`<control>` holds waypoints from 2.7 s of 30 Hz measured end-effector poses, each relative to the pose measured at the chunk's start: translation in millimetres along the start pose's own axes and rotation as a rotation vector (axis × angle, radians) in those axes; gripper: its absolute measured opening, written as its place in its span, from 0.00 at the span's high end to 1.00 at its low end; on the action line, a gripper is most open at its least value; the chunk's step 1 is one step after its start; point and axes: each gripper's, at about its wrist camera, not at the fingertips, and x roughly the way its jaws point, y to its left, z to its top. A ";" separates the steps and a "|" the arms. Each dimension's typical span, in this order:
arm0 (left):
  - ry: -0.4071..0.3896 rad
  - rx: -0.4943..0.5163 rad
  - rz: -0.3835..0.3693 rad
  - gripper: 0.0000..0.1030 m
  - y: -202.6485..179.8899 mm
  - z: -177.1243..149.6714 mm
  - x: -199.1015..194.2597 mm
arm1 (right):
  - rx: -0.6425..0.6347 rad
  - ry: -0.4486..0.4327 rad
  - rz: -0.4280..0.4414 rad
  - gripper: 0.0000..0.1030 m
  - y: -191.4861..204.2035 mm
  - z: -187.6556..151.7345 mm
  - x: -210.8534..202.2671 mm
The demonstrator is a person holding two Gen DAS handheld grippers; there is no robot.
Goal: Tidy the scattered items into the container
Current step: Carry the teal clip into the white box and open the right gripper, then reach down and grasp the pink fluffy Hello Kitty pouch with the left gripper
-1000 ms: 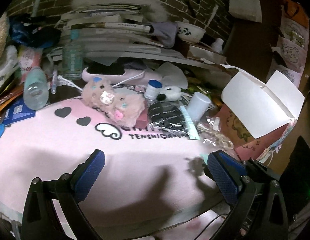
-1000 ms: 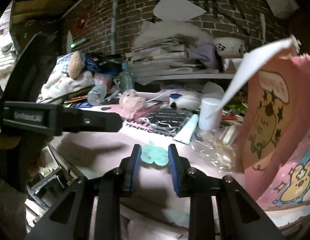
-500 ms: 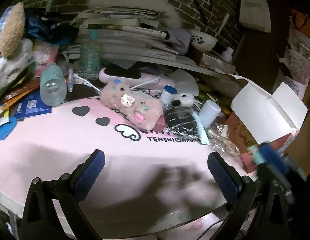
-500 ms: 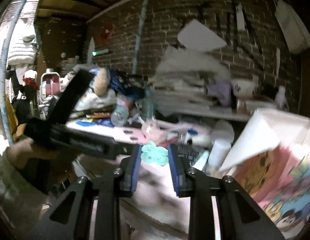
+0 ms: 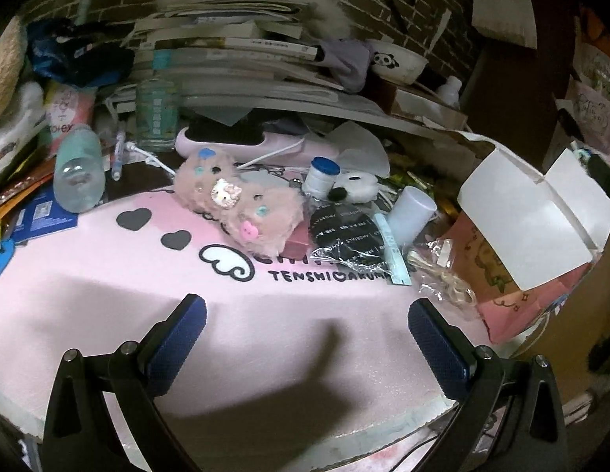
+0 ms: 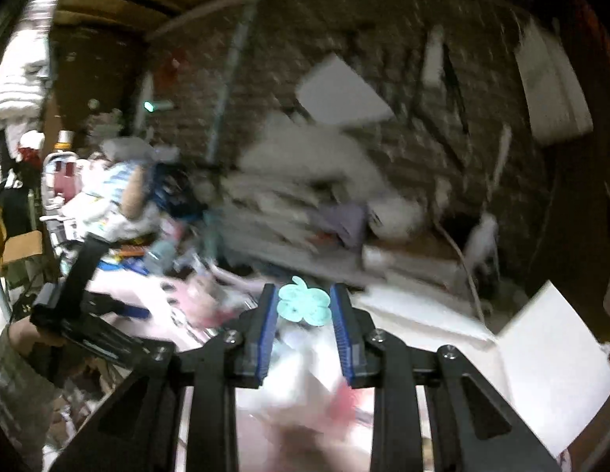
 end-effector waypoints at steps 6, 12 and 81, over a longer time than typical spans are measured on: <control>-0.002 0.024 -0.002 0.00 -6.8 1.0 1.7 | 0.061 0.208 -0.054 0.76 -55.2 1.4 15.6; -0.019 0.042 -0.013 0.00 -15.1 4.5 -0.4 | 0.101 0.419 0.027 0.76 -71.0 -2.2 39.4; 0.178 0.122 0.087 0.55 27.2 71.9 59.4 | 0.116 -0.039 0.470 0.30 151.1 -76.2 41.8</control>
